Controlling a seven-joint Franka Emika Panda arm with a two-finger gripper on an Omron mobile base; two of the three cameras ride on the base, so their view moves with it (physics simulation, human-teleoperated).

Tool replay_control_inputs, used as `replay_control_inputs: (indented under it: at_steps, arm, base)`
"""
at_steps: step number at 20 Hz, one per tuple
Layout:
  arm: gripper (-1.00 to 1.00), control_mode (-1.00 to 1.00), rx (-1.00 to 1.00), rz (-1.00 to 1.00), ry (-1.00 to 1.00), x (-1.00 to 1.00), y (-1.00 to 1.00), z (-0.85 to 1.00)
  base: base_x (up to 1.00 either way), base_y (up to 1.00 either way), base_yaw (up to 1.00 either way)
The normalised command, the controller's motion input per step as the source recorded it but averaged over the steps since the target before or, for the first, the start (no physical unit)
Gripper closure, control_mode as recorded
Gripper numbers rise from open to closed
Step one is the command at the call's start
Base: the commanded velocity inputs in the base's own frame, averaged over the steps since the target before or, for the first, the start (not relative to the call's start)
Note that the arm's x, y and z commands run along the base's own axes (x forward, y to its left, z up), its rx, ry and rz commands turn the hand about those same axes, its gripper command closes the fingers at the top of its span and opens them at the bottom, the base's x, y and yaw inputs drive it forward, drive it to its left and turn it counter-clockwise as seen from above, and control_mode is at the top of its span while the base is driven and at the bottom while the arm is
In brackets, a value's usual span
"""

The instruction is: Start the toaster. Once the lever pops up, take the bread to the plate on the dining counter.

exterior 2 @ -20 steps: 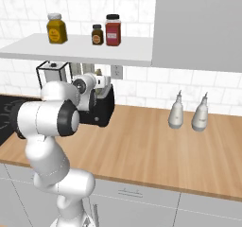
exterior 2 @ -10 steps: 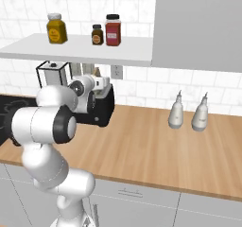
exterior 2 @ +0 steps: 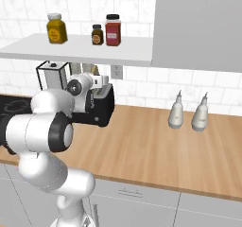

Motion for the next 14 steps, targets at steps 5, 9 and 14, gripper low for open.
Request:
replay_control_inputs:
  at_steps: [5,9,14]
  arm:
    - [1.0,-1.0,0.0,0.0,0.0,-0.46,0.0,0.0]
    - [1.0,-1.0,0.0,0.0,0.0,-0.54,0.0,0.22]
    - [1.0,-1.0,0.0,0.0,0.0,-0.71,0.0,0.41]
  base:
    - [0.0,0.0,0.0]
    - [0.0,0.0,0.0]
    - [0.0,0.0,0.0]
